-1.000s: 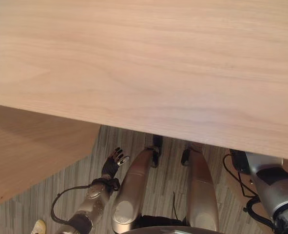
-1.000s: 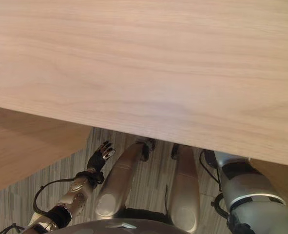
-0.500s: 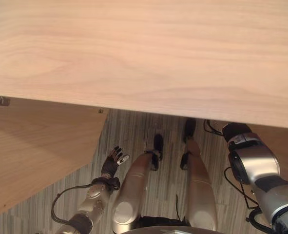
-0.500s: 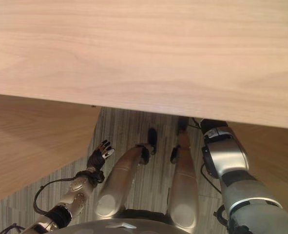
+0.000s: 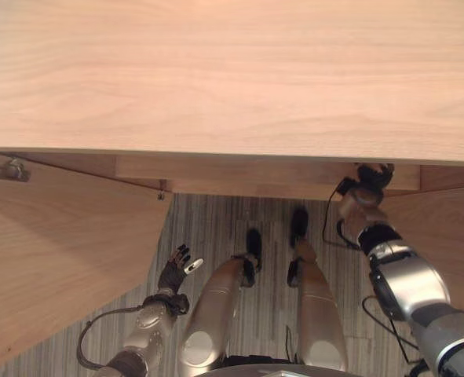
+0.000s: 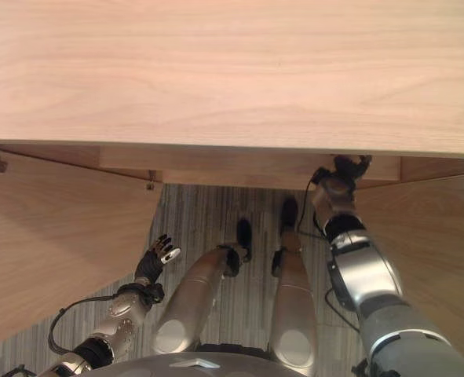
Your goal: Put the empty folder in the office cabinet
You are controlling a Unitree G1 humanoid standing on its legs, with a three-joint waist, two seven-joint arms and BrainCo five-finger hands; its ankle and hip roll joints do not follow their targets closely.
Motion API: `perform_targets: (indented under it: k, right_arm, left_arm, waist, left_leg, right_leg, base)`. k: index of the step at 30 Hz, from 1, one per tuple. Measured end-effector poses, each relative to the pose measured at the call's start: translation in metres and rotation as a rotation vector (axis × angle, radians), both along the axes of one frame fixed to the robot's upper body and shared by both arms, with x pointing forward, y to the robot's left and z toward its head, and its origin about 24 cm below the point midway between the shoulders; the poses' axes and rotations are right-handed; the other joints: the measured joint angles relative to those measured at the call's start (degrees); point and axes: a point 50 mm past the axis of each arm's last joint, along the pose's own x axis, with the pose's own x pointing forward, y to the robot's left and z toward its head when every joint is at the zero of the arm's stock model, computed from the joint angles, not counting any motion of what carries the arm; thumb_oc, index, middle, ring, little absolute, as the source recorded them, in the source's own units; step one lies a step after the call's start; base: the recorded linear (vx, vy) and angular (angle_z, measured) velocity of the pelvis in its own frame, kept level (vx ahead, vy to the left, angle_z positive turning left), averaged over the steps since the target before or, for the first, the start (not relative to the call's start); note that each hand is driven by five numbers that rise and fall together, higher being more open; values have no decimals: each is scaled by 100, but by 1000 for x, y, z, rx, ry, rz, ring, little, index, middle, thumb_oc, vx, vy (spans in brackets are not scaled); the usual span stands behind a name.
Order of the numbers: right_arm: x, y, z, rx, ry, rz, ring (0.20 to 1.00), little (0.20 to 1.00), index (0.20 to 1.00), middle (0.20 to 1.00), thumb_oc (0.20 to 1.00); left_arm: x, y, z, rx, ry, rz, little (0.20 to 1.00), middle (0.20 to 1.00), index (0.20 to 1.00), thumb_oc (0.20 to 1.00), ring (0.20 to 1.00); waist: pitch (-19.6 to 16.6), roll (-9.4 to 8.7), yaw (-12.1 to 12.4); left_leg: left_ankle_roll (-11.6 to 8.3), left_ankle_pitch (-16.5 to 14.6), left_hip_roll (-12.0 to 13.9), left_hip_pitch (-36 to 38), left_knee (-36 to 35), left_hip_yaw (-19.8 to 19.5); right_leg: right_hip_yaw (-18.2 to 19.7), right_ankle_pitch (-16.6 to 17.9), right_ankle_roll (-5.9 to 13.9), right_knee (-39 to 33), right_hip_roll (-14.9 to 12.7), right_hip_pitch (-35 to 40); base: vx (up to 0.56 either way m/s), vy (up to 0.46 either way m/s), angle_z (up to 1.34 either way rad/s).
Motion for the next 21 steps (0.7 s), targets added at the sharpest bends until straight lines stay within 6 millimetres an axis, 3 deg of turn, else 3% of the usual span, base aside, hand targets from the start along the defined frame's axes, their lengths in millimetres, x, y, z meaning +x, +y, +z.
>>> perform_targets:
  k: [1,3,4,5,6,7,8,11,12,13,14,16,17,18,19,20,21]
  right_arm:
    - [-12,8,-21,-61,50,89,1000,1000,1000,1000,1000]
    - [-12,8,-21,-61,50,89,1000,1000,1000,1000,1000]
    - [-15,10,-26,-78,61,133,1000,1000,1000,1000,1000]
    - [-15,10,-26,-78,61,133,1000,1000,1000,1000,1000]
    - [-26,11,-31,-241,46,324,1000,1000,1000,1000,1000]
    - [-26,11,-31,-241,46,324,1000,1000,1000,1000,1000]
    - [-69,28,-50,-336,39,615,1000,1000,1000,1000,1000]
    - [-69,28,-50,-336,39,615,1000,1000,1000,1000,1000]
    - [-170,48,-112,-167,210,768,1000,1000,1000,1000,1000]
    - [-170,48,-112,-167,210,768,1000,1000,1000,1000,1000]
    - [-245,32,-146,-65,419,684,1000,1000,1000,1000,1000]
    - [-245,32,-146,-65,419,684,1000,1000,1000,1000,1000]
    - [-287,23,-155,23,494,584,1000,1000,1000,1000,1000]
    - [-287,23,-155,23,494,584,1000,1000,1000,1000,1000]
    - [-315,25,-158,47,532,560,1000,1000,1000,1000,1000]
    - [-315,25,-158,47,532,560,1000,1000,1000,1000,1000]
    - [-320,21,-162,-51,546,587,1000,1000,1000,1000,1000]
  left_arm:
    - [-3,3,-2,2,-3,14,1000,1000,1000,1000,1000]
    - [-3,3,-2,2,-3,14,1000,1000,1000,1000,1000]
    - [-3,5,0,-9,-18,46,1000,1000,1000,1000,1000]
    - [-3,5,0,-9,-18,46,1000,1000,1000,1000,1000]
    - [-2,9,0,17,-23,18,1000,1000,1000,1000,1000]
    - [-2,9,0,17,-23,18,1000,1000,1000,1000,1000]
    - [-4,19,1,0,-34,76,1000,1000,1000,1000,1000]
    - [-4,19,1,0,-34,76,1000,1000,1000,1000,1000]
    - [-28,48,-5,33,-9,179,1000,1000,1000,1000,1000]
    - [-28,48,-5,33,-9,179,1000,1000,1000,1000,1000]
    - [-48,54,-15,39,51,215,1000,1000,1000,1000,1000]
    - [-48,54,-15,39,51,215,1000,1000,1000,1000,1000]
    - [-76,45,-30,33,137,197,1000,1000,1000,1000,1000]
    - [-76,45,-30,33,137,197,1000,1000,1000,1000,1000]
    - [-103,49,-39,23,199,275,1000,1000,1000,1000,1000]
    - [-103,49,-39,23,199,275,1000,1000,1000,1000,1000]
    - [-122,57,-46,56,262,292,1000,1000,1000,1000,1000]
  waist:
    - [-170,-64,-30]
    - [-170,-64,-30]
    - [-193,-74,-4]
    - [-193,-74,-4]
    - [-167,-315,-31]
    - [-167,-315,-31]
    - [-101,-472,-115]
    - [-101,-472,-115]
    - [-375,-925,-178]
    - [-375,-925,-178]
    - [-523,-1065,-327]
    - [-523,-1065,-327]
    - [-641,-1066,-398]
    - [-641,-1066,-398]
    - [-873,-1127,-472]
    - [-873,-1127,-472]
    - [-1317,-1011,-617]
  left_leg:
    - [15,-57,-3,36,-97,61]
    - [15,-57,-3,36,-97,61]
    - [-31,54,47,98,-369,135]
    - [-31,54,47,98,-369,135]
    - [-372,-54,-119,55,81,36]
    - [-372,-54,-119,55,81,36]
    - [150,-261,-195,617,37,-293]
    - [150,-261,-195,617,37,-293]
    - [99,-144,-156,1405,-524,-213]
    - [99,-144,-156,1405,-524,-213]
    - [-98,69,-115,1814,-1279,-209]
    - [-98,69,-115,1814,-1279,-209]
    - [-416,163,12,2340,-2147,4]
    - [-416,163,12,2340,-2147,4]
    - [74,188,306,2480,-1701,337]
    - [74,188,306,2480,-1701,337]
    - [-256,449,485,2813,-2687,526]
  right_leg:
    - [-12,-78,95,-138,-43,80]
    - [-12,-78,95,-138,-43,80]
    - [-82,-318,1,64,-11,-8]
    - [-82,-318,1,64,-11,-8]
    - [-178,225,172,-15,-246,210]
    - [-178,225,172,-15,-246,210]
    - [-160,332,303,-276,-212,732]
    - [-160,332,303,-276,-212,732]
    - [-209,-30,488,-505,-85,1443]
    - [-209,-30,488,-505,-85,1443]
    - [-514,-179,583,-640,12,1911]
    - [-514,-179,583,-640,12,1911]
    - [-756,-170,664,-913,81,2368]
    - [-756,-170,664,-913,81,2368]
    - [-919,-424,1249,-506,-178,2596]
    - [-919,-424,1249,-506,-178,2596]
    - [-1310,-480,1302,53,-122,2444]
  base:
    - [0,0,-10]
    - [-93,84,-15]
    - [-185,167,-19]
    - [-273,251,-15]
    - [-87,84,4]
    - [-136,143,-8]
    - [-49,60,-12]
    - [-13,36,-18]
    - [10,48,-43]
    - [37,93,-73]
    - [28,45,-30]
    - [5,50,-46]
    - [-18,55,-61]
    - [-68,77,-121]
    - [-50,23,-60]
    - [-153,18,-128]
    - [-103,-5,-68]
